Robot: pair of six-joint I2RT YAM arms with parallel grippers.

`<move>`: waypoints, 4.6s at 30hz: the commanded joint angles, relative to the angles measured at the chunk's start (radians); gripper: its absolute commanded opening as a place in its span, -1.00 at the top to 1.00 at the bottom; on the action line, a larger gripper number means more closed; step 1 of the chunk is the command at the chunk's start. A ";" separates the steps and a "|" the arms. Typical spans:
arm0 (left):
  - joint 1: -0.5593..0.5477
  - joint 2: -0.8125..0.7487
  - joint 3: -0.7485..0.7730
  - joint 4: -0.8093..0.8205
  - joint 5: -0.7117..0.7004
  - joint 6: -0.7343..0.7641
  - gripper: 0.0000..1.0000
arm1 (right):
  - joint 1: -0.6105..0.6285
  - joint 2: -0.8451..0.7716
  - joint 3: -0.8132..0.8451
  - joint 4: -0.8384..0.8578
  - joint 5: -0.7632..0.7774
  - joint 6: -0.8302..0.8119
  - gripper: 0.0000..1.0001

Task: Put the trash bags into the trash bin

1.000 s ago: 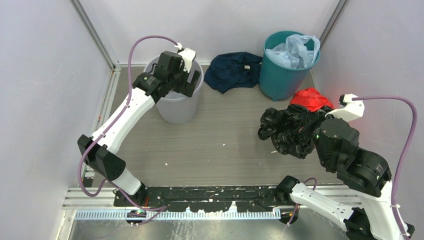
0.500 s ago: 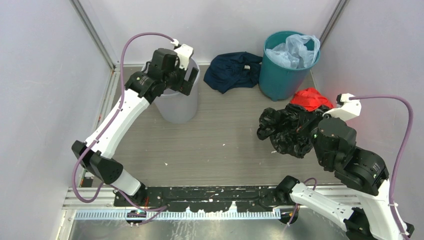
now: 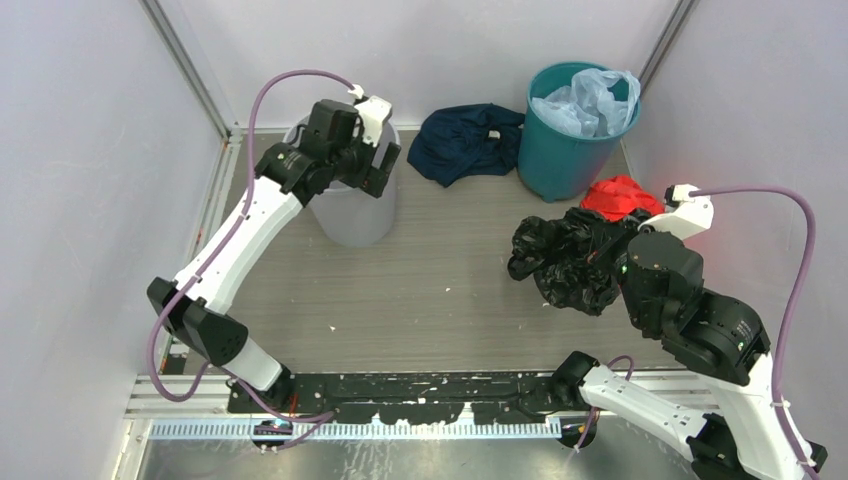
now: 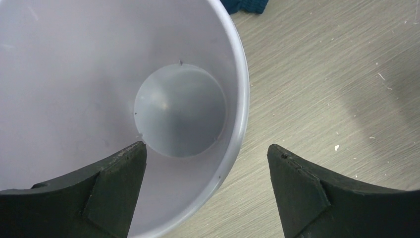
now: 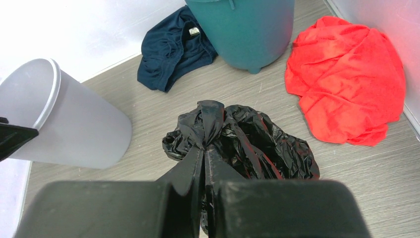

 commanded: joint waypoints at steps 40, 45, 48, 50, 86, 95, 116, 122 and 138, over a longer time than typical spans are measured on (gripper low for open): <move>-0.194 0.198 0.193 -0.015 0.212 -0.061 1.00 | -0.001 0.003 0.075 0.014 0.077 -0.031 0.83; -0.275 0.247 0.237 -0.019 0.183 -0.058 1.00 | -0.001 -0.005 0.085 0.000 0.095 -0.035 0.83; -0.311 0.270 0.262 -0.019 0.172 -0.062 0.97 | -0.001 -0.012 0.090 -0.010 0.104 -0.036 0.83; -0.332 0.280 0.270 -0.011 0.172 -0.064 0.87 | -0.002 -0.016 0.090 -0.015 0.111 -0.036 0.83; -0.369 -0.189 -0.172 0.573 0.495 -0.424 -0.71 | -0.001 0.064 0.302 0.255 -0.090 -0.107 0.90; -0.369 -0.299 -0.354 0.758 0.437 -0.517 -0.74 | -0.001 0.108 0.334 0.370 -0.238 -0.048 0.92; -0.369 -0.474 -0.625 1.057 0.217 -0.622 -0.75 | -0.001 0.117 0.329 0.482 -0.386 0.043 0.93; -0.369 -0.464 -0.643 1.117 0.219 -0.654 -0.75 | -0.001 0.107 0.310 0.498 -0.397 0.057 0.93; -0.369 -0.377 -0.687 1.369 0.273 -0.795 -0.46 | -0.002 0.079 0.249 0.540 -0.405 0.085 0.93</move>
